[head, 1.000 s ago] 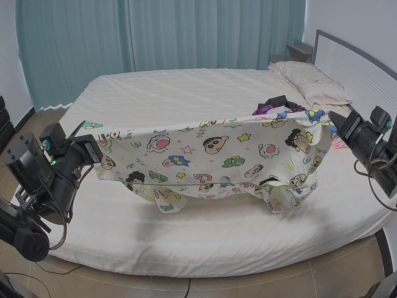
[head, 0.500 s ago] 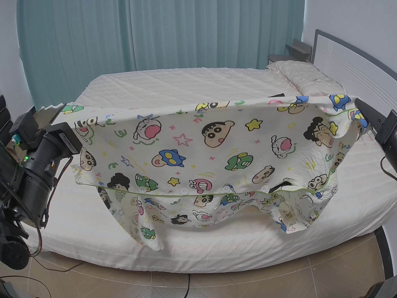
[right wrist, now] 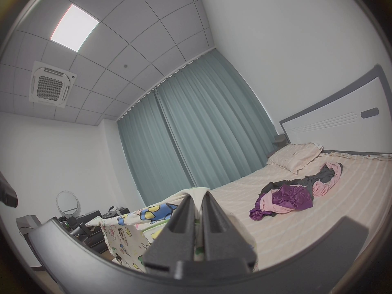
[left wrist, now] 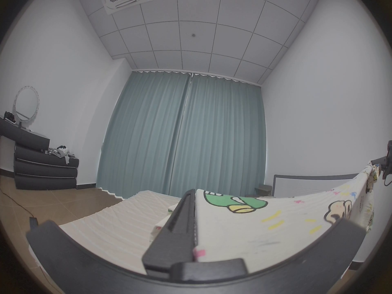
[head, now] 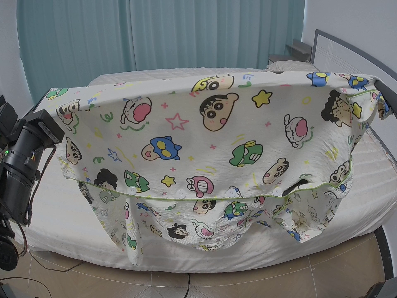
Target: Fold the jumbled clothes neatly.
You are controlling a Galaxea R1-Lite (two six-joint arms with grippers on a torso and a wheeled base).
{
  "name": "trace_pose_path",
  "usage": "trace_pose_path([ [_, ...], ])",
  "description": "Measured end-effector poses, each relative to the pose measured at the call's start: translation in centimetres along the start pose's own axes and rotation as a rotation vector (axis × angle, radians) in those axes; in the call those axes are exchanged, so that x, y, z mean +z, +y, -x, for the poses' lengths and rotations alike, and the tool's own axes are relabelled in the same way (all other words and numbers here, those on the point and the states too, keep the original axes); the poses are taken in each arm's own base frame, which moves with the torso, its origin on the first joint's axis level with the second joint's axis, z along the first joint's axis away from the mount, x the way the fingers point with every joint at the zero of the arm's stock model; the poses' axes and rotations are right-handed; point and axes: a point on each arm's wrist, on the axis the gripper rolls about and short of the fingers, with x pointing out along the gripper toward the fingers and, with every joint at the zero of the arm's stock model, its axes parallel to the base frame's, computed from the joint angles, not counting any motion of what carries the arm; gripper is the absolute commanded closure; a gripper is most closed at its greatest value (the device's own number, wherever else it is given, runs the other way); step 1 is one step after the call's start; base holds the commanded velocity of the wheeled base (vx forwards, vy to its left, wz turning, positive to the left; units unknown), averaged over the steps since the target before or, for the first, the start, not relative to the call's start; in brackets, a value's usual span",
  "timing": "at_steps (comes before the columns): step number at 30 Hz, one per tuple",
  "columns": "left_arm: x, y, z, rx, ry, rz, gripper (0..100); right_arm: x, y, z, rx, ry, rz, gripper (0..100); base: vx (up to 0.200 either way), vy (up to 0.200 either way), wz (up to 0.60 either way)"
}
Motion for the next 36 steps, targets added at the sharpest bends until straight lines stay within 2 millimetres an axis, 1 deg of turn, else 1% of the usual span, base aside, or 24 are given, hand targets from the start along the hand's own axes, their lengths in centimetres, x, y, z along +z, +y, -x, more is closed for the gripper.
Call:
trace_pose_path([
  [3,0.2,-0.1,-0.2,0.001,-0.01,0.005,100,0.6,0.2,-0.2,-0.001,0.007,0.002,100,0.0,0.0,0.0],
  [9,1.1,-0.3,-0.6,0.002,-0.043,0.022,100,2.1,0.8,-0.3,0.015,-0.031,-0.008,100,0.0,0.0,0.0],
  [17,2.2,-0.4,-0.8,0.003,-0.078,0.034,100,3.1,1.2,-0.5,0.029,-0.025,-0.007,100,0.0,0.0,0.0],
  [20,2.4,-0.3,-0.7,-0.001,-0.064,0.028,100,3.5,1.4,-0.4,0.031,-0.026,-0.007,100,0.0,0.0,0.0],
  [24,2.4,-0.5,-0.1,-0.026,-0.003,0.008,100,4.0,1.6,-0.4,0.031,-0.028,-0.007,100,0.0,0.0,0.0],
  [27,2.1,-0.6,0.3,-0.04,0.048,-0.013,100,3.9,1.5,-0.4,0.024,-0.014,-0.005,100,0.0,0.0,0.0],
  [32,1.1,-0.7,0.2,-0.037,0.103,-0.041,100,2.8,1.2,-1.3,-0.006,0.033,0.008,100,0.0,0.0,0.0],
  [36,-0.5,-0.8,-0.6,-0.018,0.153,-0.079,100,1.6,0.7,-2.7,-0.05,0.07,0.028,100,0.2,0.0,0.0],
])
